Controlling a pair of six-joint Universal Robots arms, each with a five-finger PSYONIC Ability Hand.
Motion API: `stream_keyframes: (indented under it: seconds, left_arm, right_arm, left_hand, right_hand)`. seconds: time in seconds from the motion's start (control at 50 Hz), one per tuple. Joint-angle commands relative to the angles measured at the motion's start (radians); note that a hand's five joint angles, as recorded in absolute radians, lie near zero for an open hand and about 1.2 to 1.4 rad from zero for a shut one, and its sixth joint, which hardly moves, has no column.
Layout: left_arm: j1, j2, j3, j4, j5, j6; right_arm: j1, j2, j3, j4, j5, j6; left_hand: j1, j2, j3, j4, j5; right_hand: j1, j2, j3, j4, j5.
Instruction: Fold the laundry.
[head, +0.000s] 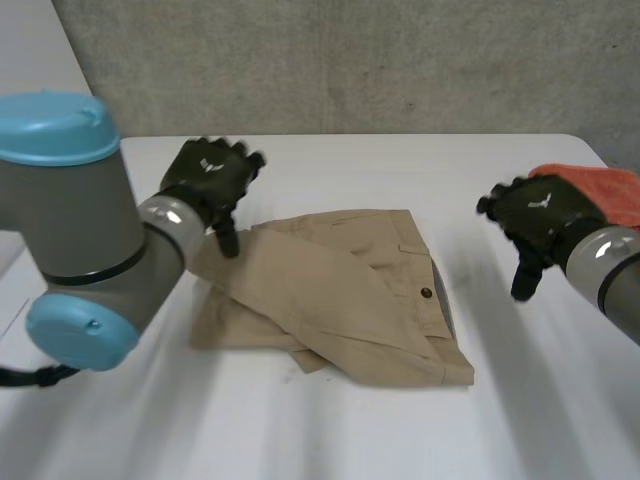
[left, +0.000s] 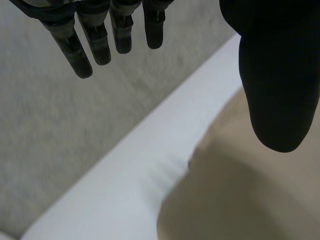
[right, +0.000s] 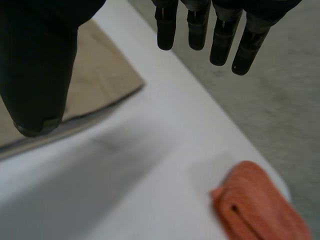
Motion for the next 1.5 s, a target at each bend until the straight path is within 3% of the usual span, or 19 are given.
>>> stream_keyframes:
  seconds: [0.02,0.1,0.18,0.26,0.6,0.68,0.7,0.72,0.74,0.82,0.9,0.98,1.02,1.18,1.38,1.5]
  left_arm:
    - [0.132,0.005,-0.147,0.008,0.155,0.002]
    - [0.183,-0.009,-0.161,0.008,0.236,0.002]
    - [0.198,-0.048,-0.156,0.011,0.256,0.003]
    - [0.218,-0.096,-0.147,0.012,0.255,0.003]
    - [0.229,-0.17,-0.148,0.115,0.226,0.003]
    - [0.229,-0.182,-0.145,0.143,0.212,0.003]
    - [0.229,-0.184,-0.145,0.146,0.211,0.003]
    - [0.229,-0.187,-0.142,0.152,0.206,0.003]
    - [0.229,-0.185,-0.141,0.152,0.203,0.005]
    - [0.218,-0.162,-0.127,0.141,0.2,0.003]
    - [0.211,-0.021,-0.119,0.121,0.203,0.02]
    - [0.204,0.154,-0.109,0.101,0.206,0.025]
    - [0.206,0.285,-0.083,0.091,0.201,0.022]
    - [0.215,0.474,-0.024,-0.045,0.172,0.02]
    - [0.195,0.487,-0.015,-0.162,0.175,0.017]
    - [0.192,0.28,0.037,-0.158,0.166,0.026]
  right_arm:
    - [0.073,-0.061,0.119,0.091,-0.048,0.034]
    - [0.104,-0.055,0.206,0.044,-0.045,0.038]
    - [0.124,-0.041,0.292,-0.102,-0.046,0.054]
    - [0.125,0.003,0.344,-0.22,-0.04,0.101]
    - [0.127,0.169,0.347,-0.369,-0.046,0.187]
    - [0.134,0.179,0.338,-0.383,-0.045,0.187]
    - [0.134,0.178,0.329,-0.393,-0.042,0.19]
    - [0.134,0.176,0.324,-0.399,-0.04,0.19]
    - [0.134,0.175,0.32,-0.403,-0.04,0.19]
    - [0.134,0.16,0.254,-0.393,-0.039,0.184]
    - [0.127,0.043,0.122,-0.294,-0.031,0.17]
    - [0.121,-0.086,-0.106,-0.078,-0.042,0.144]
    - [0.113,-0.092,-0.213,0.019,-0.049,0.135]
    - [0.085,-0.095,-0.552,0.284,-0.048,0.071]
    - [0.073,0.006,-0.734,0.449,-0.049,0.029]
    - [0.076,0.158,-0.754,0.449,-0.042,0.029]
  left_hand:
    - [0.099,0.089,0.083,0.091,0.071]
    - [0.137,0.127,0.121,0.128,0.109]
    - [0.163,0.153,0.148,0.155,0.136]
    - [0.21,0.2,0.195,0.202,0.183]
    - [0.384,0.374,0.368,0.375,0.356]
    - [0.65,0.64,0.634,0.642,0.622]
    - [0.773,0.763,0.757,0.765,0.745]
    - [1.094,1.084,1.078,1.086,1.066]
    - [1.204,1.194,1.189,1.196,1.176]
    - [1.205,1.195,1.19,1.197,1.177]
    - [1.205,1.195,1.19,1.197,1.177]
    - [1.205,1.195,1.19,1.197,1.177]
    - [1.205,1.195,1.19,1.197,1.177]
    - [1.205,1.195,1.19,1.197,1.177]
    - [1.205,1.195,1.19,1.197,1.177]
    - [1.205,1.195,1.19,1.197,1.177]
  right_hand:
    - [-0.028,-0.04,-0.035,-0.056,-0.063]
    - [-0.028,-0.04,-0.035,-0.056,-0.063]
    - [0.006,-0.006,-0.001,-0.022,-0.029]
    - [0.027,0.014,0.02,-0.002,-0.008]
    - [0.188,0.176,0.181,0.16,0.153]
    - [0.653,0.641,0.646,0.625,0.618]
    - [1.021,1.009,1.014,0.993,0.986]
    - [1.192,1.18,1.185,1.164,1.157]
    - [1.194,1.182,1.187,1.166,1.159]
    - [1.194,1.182,1.187,1.166,1.159]
    - [1.194,1.182,1.187,1.166,1.159]
    - [1.194,1.182,1.187,1.166,1.159]
    - [1.194,1.182,1.187,1.166,1.159]
    - [1.194,1.182,1.187,1.166,1.159]
    - [1.194,1.182,1.187,1.166,1.159]
    - [1.194,1.182,1.187,1.166,1.159]
